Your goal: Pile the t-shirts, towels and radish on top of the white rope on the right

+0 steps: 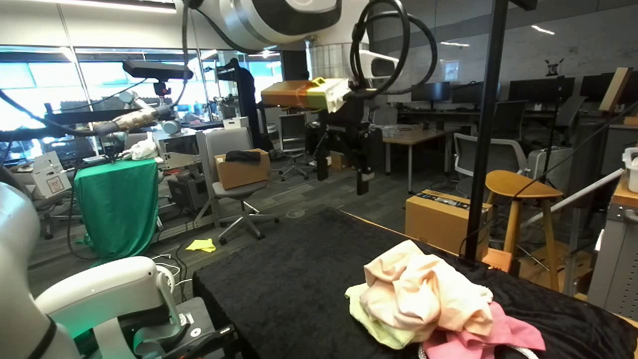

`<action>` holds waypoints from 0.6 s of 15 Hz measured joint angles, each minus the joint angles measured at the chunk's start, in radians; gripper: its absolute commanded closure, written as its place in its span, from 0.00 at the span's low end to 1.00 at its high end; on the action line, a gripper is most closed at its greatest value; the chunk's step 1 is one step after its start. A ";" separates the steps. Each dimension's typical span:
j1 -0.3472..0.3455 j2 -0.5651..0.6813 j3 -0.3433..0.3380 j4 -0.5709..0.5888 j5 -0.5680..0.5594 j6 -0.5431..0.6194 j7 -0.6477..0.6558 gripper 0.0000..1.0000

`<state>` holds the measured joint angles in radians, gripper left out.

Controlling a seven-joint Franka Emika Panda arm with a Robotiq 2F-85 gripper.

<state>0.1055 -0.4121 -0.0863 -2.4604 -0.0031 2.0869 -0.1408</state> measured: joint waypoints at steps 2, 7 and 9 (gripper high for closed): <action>-0.002 -0.079 -0.002 -0.028 0.003 -0.059 -0.049 0.00; -0.002 -0.237 -0.028 -0.101 0.007 -0.115 -0.158 0.00; -0.002 -0.288 -0.050 -0.132 0.007 -0.110 -0.207 0.00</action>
<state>0.1034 -0.7002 -0.1360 -2.5920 0.0043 1.9773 -0.3479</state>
